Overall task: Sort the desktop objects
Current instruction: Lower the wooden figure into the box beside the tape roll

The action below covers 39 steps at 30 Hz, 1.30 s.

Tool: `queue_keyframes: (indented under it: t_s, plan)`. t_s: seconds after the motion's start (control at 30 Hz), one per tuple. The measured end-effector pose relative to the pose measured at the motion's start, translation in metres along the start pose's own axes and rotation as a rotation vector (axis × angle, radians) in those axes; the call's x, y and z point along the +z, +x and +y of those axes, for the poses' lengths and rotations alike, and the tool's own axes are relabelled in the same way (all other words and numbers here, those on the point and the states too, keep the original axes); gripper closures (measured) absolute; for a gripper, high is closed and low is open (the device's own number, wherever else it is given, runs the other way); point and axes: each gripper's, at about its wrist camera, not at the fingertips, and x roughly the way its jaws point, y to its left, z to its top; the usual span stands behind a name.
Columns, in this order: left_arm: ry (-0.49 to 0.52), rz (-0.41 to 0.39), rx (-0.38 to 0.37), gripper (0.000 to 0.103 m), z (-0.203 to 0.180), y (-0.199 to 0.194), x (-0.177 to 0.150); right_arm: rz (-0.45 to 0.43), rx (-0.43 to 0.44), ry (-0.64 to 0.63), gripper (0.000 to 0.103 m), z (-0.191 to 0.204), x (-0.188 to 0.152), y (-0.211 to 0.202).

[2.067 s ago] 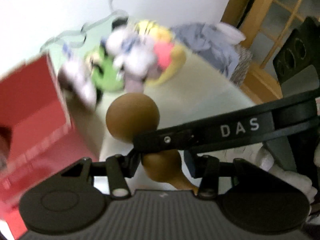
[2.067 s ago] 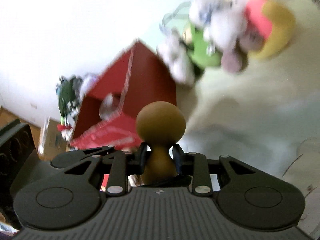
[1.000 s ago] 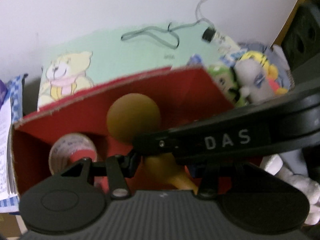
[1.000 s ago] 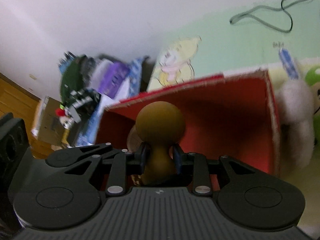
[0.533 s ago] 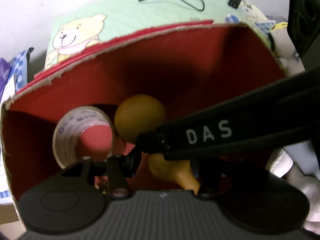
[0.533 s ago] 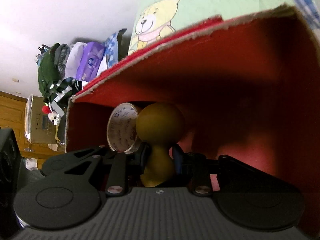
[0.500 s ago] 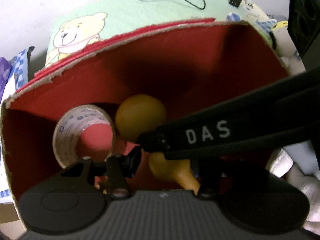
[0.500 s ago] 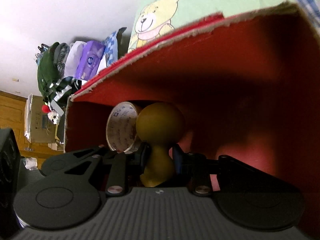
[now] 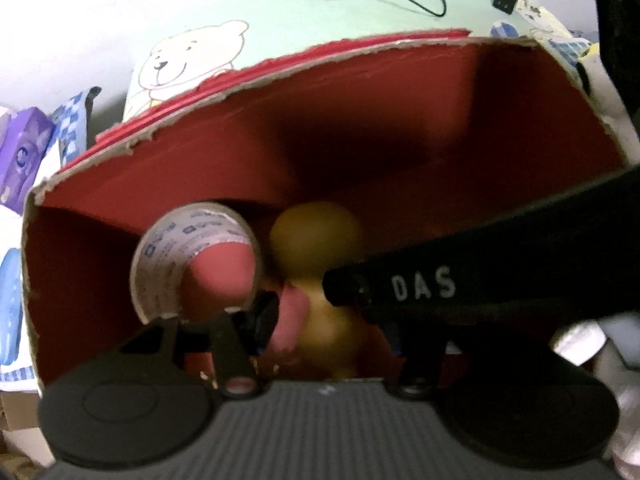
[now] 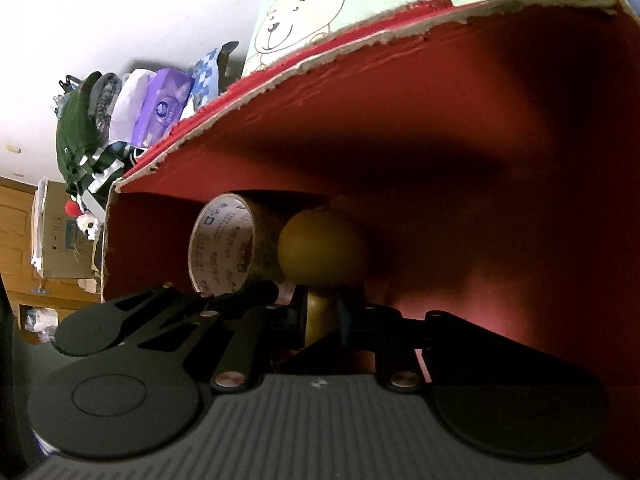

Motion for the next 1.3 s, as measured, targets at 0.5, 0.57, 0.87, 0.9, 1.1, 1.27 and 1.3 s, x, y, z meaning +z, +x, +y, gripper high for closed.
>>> queue_keyframes:
  t_s: [0.5, 0.57, 0.87, 0.9, 1.1, 1.27, 1.3]
  plan:
    - [-0.034, -0.025, 0.057, 0.044, -0.004, -0.005, 0.003, -0.105, 0.109, -0.019, 0.083, -0.001, -0.005, -0.02]
    - [-0.052, -0.018, 0.05, 0.044, -0.003, -0.006, 0.003, -0.142, 0.109, -0.013, 0.083, -0.003, -0.007, -0.026]
    - [-0.088, -0.023, 0.018, 0.044, 0.007, 0.001, 0.009, -0.174, 0.033, 0.172, 0.08, -0.022, -0.003, -0.028]
    - [-0.09, -0.025, 0.015, 0.044, 0.008, 0.001, 0.01, -0.134, -0.015, 0.205, 0.08, -0.024, 0.0, -0.022]
    - [-0.094, -0.025, 0.021, 0.045, 0.008, 0.002, 0.009, -0.044, -0.066, 0.155, 0.08, -0.016, 0.007, -0.007]
    - [-0.086, -0.029, 0.037, 0.045, 0.008, 0.001, 0.01, -0.053, -0.075, 0.053, 0.08, -0.002, 0.006, -0.006]
    - [-0.084, -0.031, 0.041, 0.044, 0.008, 0.001, 0.009, -0.055, -0.066, 0.053, 0.08, -0.003, 0.006, -0.006]
